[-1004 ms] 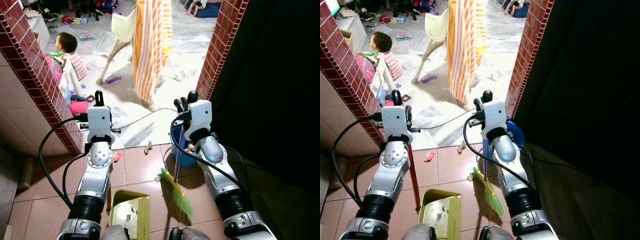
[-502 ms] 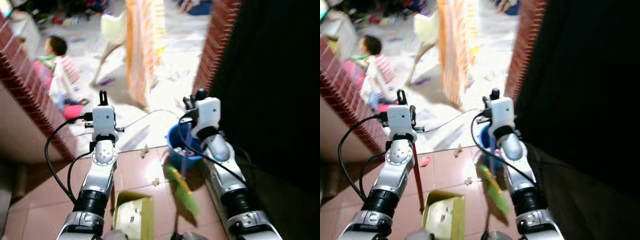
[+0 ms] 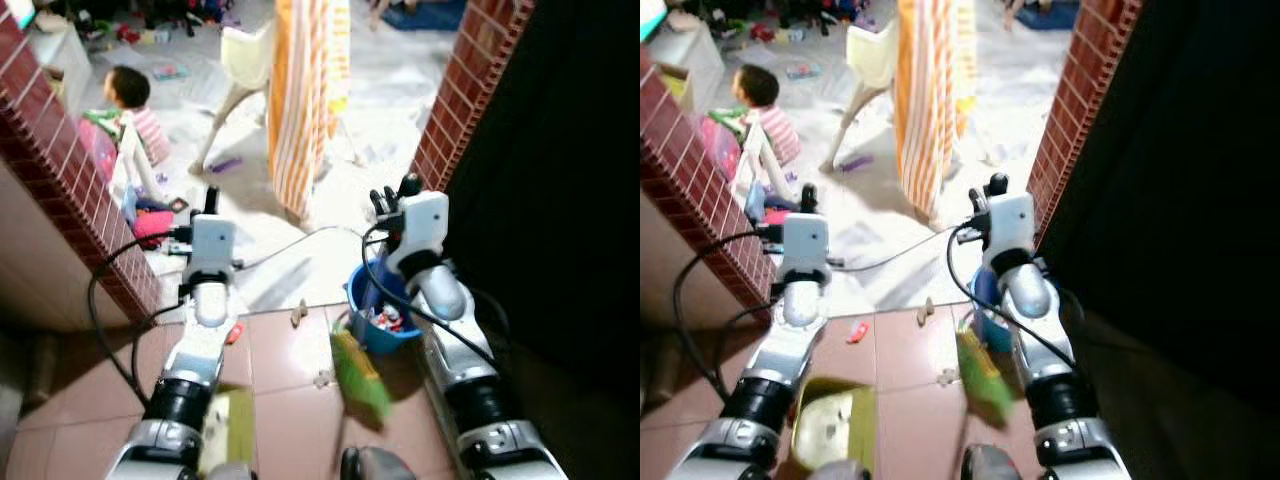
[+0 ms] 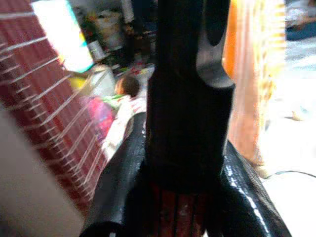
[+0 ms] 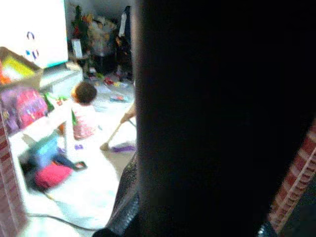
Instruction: Sweep floor
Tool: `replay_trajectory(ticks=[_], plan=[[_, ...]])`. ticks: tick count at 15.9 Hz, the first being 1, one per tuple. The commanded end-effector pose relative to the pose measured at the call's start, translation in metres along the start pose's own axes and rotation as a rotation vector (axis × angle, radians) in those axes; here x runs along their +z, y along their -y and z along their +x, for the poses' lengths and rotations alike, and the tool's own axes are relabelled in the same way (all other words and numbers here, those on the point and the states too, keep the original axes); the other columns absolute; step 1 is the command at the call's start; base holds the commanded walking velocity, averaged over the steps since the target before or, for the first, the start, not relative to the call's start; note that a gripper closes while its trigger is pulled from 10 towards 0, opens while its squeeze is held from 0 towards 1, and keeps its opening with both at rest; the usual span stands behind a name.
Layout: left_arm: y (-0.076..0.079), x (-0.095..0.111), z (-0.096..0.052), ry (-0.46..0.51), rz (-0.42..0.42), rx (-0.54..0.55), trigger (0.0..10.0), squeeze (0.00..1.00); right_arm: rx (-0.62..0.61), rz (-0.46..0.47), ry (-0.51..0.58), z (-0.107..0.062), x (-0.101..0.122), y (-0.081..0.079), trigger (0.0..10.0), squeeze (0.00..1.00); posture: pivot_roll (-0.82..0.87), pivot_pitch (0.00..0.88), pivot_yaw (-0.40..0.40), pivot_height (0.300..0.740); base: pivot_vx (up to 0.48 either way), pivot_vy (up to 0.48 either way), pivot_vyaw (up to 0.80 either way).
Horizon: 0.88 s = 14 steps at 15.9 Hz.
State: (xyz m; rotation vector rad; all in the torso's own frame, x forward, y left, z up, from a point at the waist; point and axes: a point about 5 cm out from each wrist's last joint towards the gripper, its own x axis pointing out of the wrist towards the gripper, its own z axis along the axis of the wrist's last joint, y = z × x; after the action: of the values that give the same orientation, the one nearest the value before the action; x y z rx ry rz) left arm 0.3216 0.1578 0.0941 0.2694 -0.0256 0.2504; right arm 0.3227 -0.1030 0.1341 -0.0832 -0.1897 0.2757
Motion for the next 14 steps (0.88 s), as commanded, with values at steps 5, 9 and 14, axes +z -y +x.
replay_trajectory(ticks=[5,9,14], plan=[[0.002,-0.002,-0.002,-0.015,-0.160,-0.038,10.0,0.00,0.002,-0.017,0.031,0.002,0.008,-0.002,10.0,0.00,0.00,0.023,-0.041,0.740,0.000,0.000,0.00],[0.017,-0.001,-0.002,-0.018,-0.114,-0.165,10.0,0.00,-0.029,-0.051,0.019,0.001,0.006,-0.002,10.0,0.00,-0.02,0.024,-0.024,0.740,0.000,0.000,0.00],[0.007,0.017,0.017,0.074,-0.220,-0.110,10.0,0.00,-0.101,-0.091,0.025,0.002,0.011,0.011,10.0,0.00,-0.04,0.022,-0.018,0.740,0.000,0.000,0.00]])
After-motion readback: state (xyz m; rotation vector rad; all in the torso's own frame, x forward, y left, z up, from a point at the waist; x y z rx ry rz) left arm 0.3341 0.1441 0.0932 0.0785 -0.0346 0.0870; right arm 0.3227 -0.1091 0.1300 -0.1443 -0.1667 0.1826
